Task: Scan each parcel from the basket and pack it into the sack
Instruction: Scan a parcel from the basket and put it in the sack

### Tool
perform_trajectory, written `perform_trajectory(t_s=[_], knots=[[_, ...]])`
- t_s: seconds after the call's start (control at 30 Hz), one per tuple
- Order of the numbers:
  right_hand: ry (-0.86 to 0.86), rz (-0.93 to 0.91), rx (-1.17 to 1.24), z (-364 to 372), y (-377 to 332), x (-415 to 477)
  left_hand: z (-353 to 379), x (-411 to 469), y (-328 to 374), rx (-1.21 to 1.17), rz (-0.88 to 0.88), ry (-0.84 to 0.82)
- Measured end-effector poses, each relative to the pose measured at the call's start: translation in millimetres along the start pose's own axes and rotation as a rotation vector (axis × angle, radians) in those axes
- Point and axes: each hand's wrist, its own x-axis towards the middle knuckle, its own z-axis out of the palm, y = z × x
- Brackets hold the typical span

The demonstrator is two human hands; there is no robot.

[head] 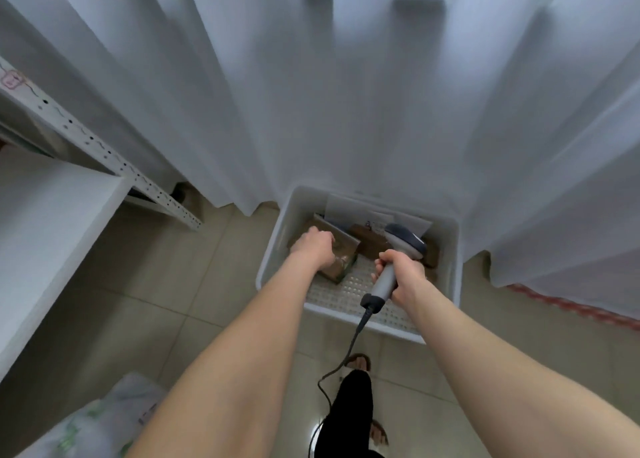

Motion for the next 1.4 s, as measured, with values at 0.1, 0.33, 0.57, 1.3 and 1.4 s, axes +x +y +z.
perform_trajectory(t_s=[0.1, 0.33, 0.57, 1.3, 1.4], knots=[[0.059, 0.004, 0.007, -18, -14, 64, 27, 66, 28, -0.013, 0.051, -0.032], [0.225, 0.029, -0.076, -90, -16, 212, 145, 192, 82, -0.029, 0.110, -0.181], [0.265, 0.082, -0.224, -134, 23, 352, 272, 296, 117, -0.313, 0.059, -0.266], [0.123, 0.008, -0.049, -100, 5, 324, 249, 283, 93, -1.540, -0.718, -0.214], [0.077, 0.017, -0.091, -69, -14, 265, 193, 239, 73, -1.647, -0.687, -0.025]])
